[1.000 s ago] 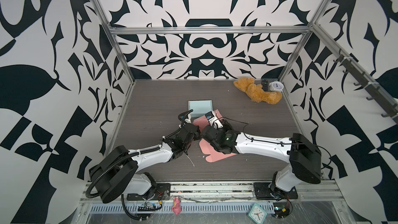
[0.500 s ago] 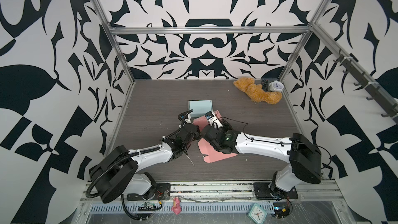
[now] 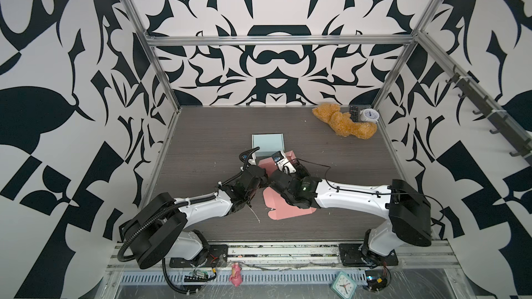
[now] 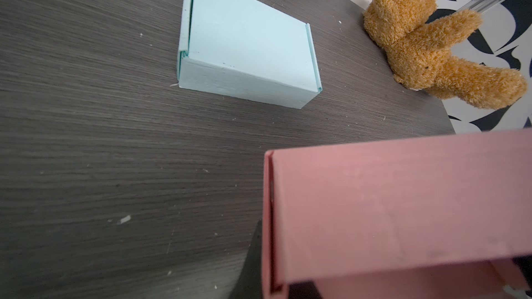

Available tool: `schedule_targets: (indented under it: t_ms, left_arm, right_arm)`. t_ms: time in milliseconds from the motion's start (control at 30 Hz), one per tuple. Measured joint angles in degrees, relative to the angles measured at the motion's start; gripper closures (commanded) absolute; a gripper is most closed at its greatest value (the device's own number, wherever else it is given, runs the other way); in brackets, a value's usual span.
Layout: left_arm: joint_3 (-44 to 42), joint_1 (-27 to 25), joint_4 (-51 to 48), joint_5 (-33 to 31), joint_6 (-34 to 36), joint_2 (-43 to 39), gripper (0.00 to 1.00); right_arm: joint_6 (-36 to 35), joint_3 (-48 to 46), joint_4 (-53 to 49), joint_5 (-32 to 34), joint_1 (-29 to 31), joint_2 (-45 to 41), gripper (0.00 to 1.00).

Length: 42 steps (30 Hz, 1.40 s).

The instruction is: Fold the paper box

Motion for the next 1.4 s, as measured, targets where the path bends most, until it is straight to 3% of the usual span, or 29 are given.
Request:
schedule_targets:
  t_ms: [200, 367, 633, 733, 933, 1100, 1400]
  left_arm:
    - [0.0, 0.0, 0.0, -0.7, 0.61, 0.42, 1.0]
    - [0.0, 0.0, -0.04, -1.16, 2.29, 0.59, 1.0]
    - [-0.07, 0.0, -0.44, -1.01, 10.82, -1.53, 0.98]
    - [-0.15, 0.0, -0.33, -0.02, 16.02, -3.74, 0.97]
    - [-2.14, 0.0, 0.98, 4.42, 26.1, -8.59, 0.96]
    - [-4.96, 0.0, 3.91, 8.24, 31.98, -8.28, 0.94]
    - [-5.95, 0.0, 11.47, 13.11, 38.4, -1.73, 0.93]
  right_arm:
    - [1.53, -0.57, -0.22, -1.14, 2.58, -4.74, 0.41]
    - [2.71, -0.79, -1.77, -3.45, 3.56, -9.51, 0.37]
    - [3.32, -0.59, -7.93, -12.35, 3.1, -18.08, 0.2]
    - [3.26, -0.26, -9.31, -18.32, 0.79, -22.88, 0.18]
    - [4.17, 0.09, -9.31, -36.11, -10.78, -27.28, 0.18]
    - [5.18, 0.09, -8.57, -48.04, -14.53, -25.7, 0.15]
    - [5.38, 0.0, -5.77, -62.27, -19.67, -19.61, 0.13]
